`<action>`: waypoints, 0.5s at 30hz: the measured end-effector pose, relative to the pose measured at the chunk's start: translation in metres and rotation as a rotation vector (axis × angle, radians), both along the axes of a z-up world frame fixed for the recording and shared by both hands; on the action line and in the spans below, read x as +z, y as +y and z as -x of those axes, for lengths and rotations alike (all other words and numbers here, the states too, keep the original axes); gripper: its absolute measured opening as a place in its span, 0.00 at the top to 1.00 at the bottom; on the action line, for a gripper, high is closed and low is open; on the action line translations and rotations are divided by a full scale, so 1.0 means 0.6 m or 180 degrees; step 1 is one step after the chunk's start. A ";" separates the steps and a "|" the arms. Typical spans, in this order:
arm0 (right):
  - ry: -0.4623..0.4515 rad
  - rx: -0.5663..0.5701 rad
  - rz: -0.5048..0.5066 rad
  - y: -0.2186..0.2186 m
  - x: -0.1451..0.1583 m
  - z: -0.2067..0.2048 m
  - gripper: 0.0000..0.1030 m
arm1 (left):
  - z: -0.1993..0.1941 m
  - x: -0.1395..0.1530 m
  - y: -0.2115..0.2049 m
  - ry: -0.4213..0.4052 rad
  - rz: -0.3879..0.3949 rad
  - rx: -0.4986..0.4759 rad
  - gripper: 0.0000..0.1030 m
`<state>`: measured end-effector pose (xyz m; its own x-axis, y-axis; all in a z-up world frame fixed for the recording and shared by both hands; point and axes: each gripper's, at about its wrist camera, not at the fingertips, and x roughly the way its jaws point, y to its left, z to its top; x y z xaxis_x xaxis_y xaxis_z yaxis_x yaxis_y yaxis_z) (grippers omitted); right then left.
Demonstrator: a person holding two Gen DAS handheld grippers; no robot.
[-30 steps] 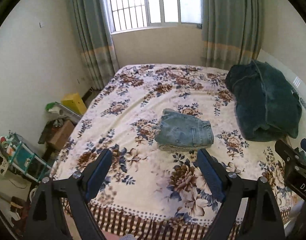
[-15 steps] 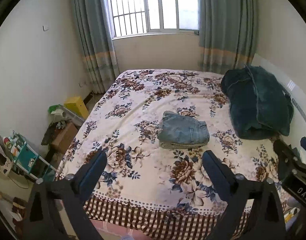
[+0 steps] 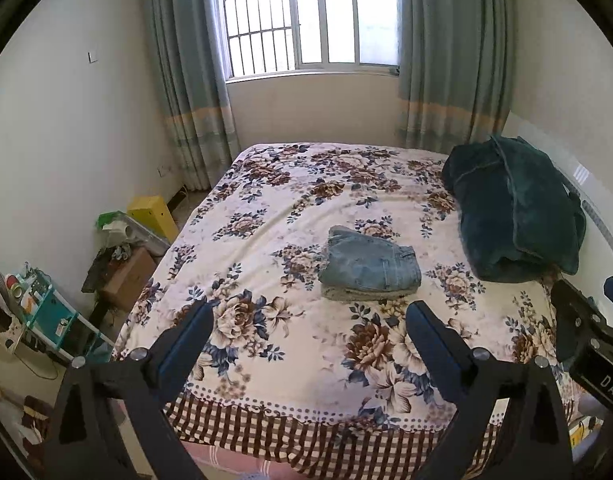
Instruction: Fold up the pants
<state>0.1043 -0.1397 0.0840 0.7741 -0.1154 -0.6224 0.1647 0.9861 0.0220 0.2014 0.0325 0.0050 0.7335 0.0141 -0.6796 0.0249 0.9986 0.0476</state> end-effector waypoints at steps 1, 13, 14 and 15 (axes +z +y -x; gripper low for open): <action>0.0007 0.0014 -0.0012 0.000 0.000 0.001 0.00 | 0.001 0.000 0.001 0.0000 0.0000 0.0002 0.05; 0.0041 0.0027 -0.0049 0.001 0.000 -0.002 0.00 | 0.009 0.008 0.006 -0.0015 -0.0011 -0.0012 0.05; 0.0053 0.0036 -0.0043 0.002 -0.001 -0.004 0.00 | 0.008 0.010 0.007 -0.0017 -0.0012 -0.0014 0.05; 0.0056 0.0041 -0.0042 0.003 -0.001 -0.005 0.00 | 0.010 0.010 0.008 -0.0023 -0.0019 -0.0004 0.05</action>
